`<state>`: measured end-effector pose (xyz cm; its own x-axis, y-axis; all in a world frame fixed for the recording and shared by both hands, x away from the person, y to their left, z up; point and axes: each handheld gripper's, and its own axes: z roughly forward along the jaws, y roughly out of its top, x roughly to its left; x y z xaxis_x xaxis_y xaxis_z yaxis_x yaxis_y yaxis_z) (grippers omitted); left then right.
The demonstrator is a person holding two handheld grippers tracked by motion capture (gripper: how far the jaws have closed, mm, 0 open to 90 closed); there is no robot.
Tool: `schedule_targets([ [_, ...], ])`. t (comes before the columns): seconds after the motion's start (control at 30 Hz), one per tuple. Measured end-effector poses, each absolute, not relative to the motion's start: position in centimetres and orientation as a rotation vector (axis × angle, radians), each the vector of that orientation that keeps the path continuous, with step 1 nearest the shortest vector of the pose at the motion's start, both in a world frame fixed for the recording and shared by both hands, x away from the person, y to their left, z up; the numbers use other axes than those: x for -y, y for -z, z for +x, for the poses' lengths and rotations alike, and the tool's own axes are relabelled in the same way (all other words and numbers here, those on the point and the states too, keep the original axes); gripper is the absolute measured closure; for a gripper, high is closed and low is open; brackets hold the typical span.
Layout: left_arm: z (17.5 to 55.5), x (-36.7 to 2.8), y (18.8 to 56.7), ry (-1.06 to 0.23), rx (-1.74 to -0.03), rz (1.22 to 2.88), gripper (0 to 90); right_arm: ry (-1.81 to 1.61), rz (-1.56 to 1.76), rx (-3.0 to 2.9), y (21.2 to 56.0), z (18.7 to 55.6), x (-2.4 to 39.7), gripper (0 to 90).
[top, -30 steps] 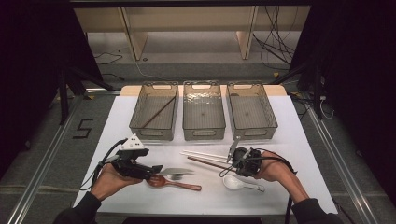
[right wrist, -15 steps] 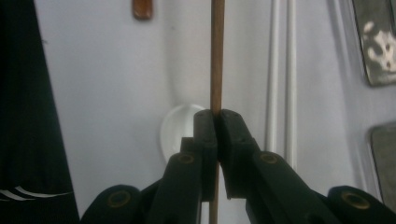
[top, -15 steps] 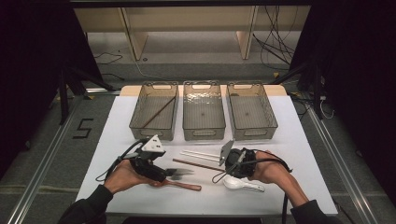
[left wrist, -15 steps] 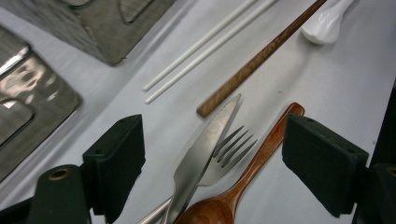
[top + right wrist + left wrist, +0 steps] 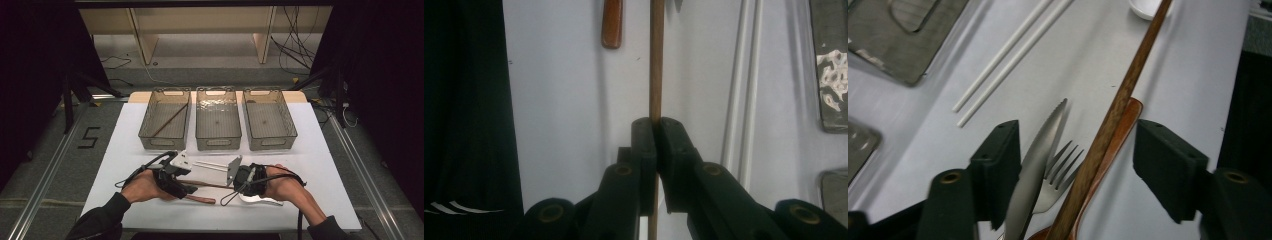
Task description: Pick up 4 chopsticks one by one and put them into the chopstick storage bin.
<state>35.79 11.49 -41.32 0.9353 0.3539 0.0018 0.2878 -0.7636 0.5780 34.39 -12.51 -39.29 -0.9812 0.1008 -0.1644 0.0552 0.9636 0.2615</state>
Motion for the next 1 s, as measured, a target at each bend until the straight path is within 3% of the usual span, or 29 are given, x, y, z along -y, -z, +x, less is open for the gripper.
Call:
schedule_targets([
  [0.47,35.2,-11.1,41.6,-0.106,-0.326,2.552,72.5,-0.359,0.062,-2.945,39.5,34.0,12.2,86.3],
  [0.87,34.2,-10.7,41.4,-0.045,-0.198,2.584,83.3,-0.361,0.018,-2.932,39.7,34.0,12.4,83.1],
  [1.0,34.7,-11.2,41.1,-0.065,-0.259,2.561,83.4,-0.467,0.193,-2.874,38.7,35.0,13.3,67.6],
])
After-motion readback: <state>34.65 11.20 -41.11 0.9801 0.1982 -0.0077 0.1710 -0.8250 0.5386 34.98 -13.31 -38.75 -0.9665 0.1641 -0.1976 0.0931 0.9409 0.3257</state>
